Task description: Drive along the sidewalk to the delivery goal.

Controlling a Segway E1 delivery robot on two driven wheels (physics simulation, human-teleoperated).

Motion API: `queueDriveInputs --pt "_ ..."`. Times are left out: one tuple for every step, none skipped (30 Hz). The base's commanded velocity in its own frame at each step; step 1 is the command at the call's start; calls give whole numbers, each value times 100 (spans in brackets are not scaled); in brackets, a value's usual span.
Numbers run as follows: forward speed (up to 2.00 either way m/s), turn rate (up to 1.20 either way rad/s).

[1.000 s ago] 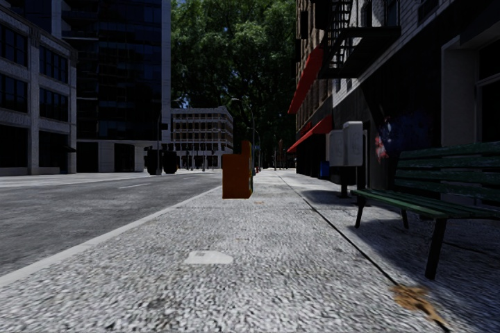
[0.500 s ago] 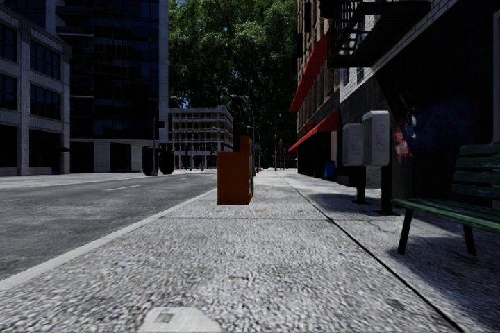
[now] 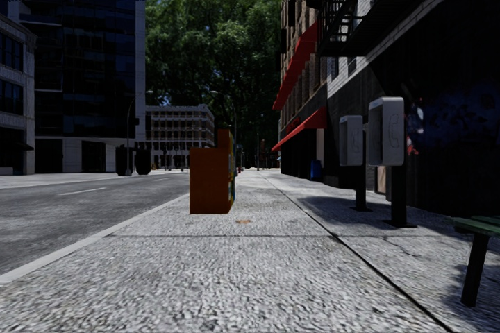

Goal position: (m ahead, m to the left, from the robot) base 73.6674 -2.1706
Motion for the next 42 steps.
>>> queueDriveInputs --pt "200 -8" --pt "200 -8" --pt "200 -7" --pt "200 -7" --pt "200 -7" --pt "200 -16" --pt "200 -16" --pt "200 -26" --pt "200 -29" --pt "200 -30" --pt "200 -30" --pt "200 -34" --pt "200 -38" --pt "200 -44" --pt "200 -44" --pt "200 -47" --pt "200 -47" --pt "200 -47" --pt "200 -47" --pt "200 -47" --pt "200 -47" --pt "200 -45" --pt "200 -45" --pt "200 -33" --pt "200 -21" --pt "200 -9" --pt "200 -9" --pt "200 0" --pt "200 0" --pt "200 0" --pt "200 0" --pt "200 0" --pt "200 0" --pt "200 0" --pt "200 0" --pt "200 0" --pt "200 0" --pt "200 0" --pt "200 0" --pt "200 0" --pt "200 0" --pt "200 0"
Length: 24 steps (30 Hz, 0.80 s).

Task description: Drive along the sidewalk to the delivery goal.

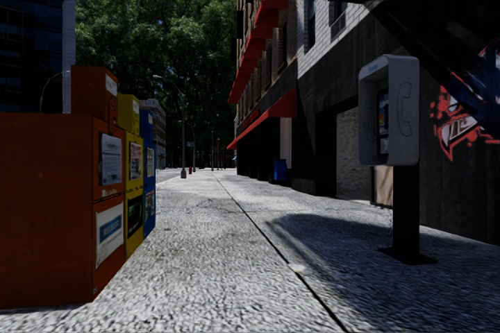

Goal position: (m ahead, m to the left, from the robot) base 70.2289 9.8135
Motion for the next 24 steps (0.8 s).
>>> queueDriveInputs --pt "200 0" --pt "200 0" --pt "200 0" --pt "200 0" --pt "200 0" --pt "200 0" --pt "200 0" --pt "200 0" --pt "200 0" --pt "200 0" --pt "200 0" --pt "200 0" --pt "200 0" --pt "200 0" --pt "200 0" --pt "200 0" --pt "200 0" --pt "200 0" --pt "200 0" --pt "200 0" --pt "200 0" --pt "200 0" --pt "200 0" --pt "200 0"
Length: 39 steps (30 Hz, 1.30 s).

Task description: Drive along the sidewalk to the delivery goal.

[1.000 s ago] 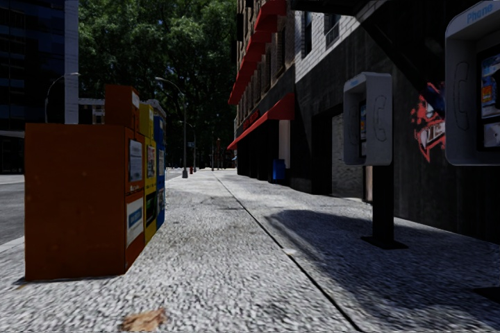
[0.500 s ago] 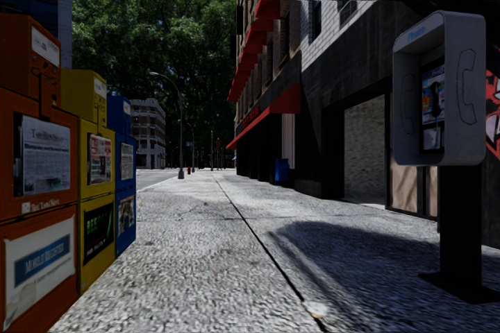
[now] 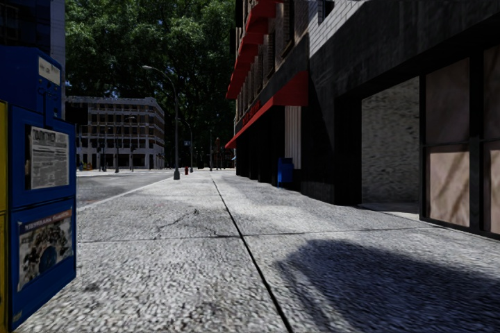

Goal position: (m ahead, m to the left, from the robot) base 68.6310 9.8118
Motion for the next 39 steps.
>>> queueDriveInputs --pt "200 0" --pt "200 0" --pt "200 0" --pt "200 0" --pt "200 0" --pt "200 0" --pt "200 0" --pt "200 0" --pt "200 0" --pt "200 0" --pt "200 13" --pt "200 13" --pt "200 53" --pt "200 62" --pt "200 59" --pt "200 59" --pt "200 50" --pt "200 37" --pt "200 23" --pt "200 23" --pt "200 0" --pt "200 0" --pt "200 0" --pt "200 0" --pt "200 0" --pt "200 0" --pt "200 0" --pt "200 0" --pt "200 0" --pt "200 0" --pt "200 0" --pt "200 0" --pt "200 0" --pt "200 0" --pt "200 0" --pt "200 0" --pt "200 0" --pt "200 0" --pt "200 0"
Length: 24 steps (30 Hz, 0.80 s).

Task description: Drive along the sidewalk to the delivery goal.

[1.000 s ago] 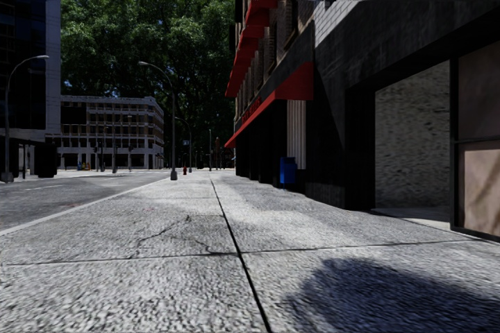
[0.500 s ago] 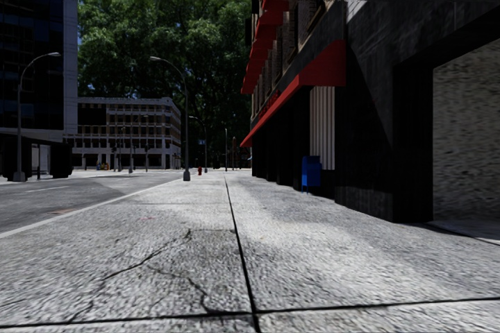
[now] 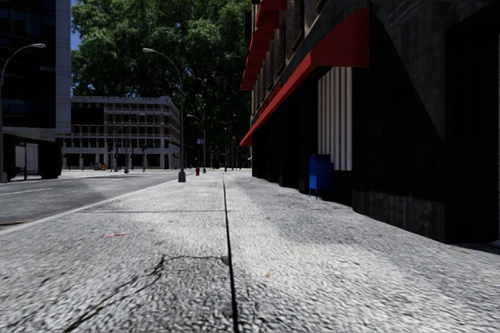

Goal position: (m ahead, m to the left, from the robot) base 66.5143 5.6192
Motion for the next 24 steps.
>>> queueDriveInputs --pt "200 0" --pt "200 0" --pt "200 0" --pt "200 0" --pt "200 0" --pt "200 0" --pt "200 0" --pt "200 17" --pt "200 29" --pt "200 29" --pt "200 35" --pt "200 37" --pt "200 37" --pt "200 37" --pt "200 37" --pt "200 24" --pt "200 0" --pt "200 0" --pt "200 0" --pt "200 0" --pt "200 0" --pt "200 0" --pt "200 0" --pt "200 0"
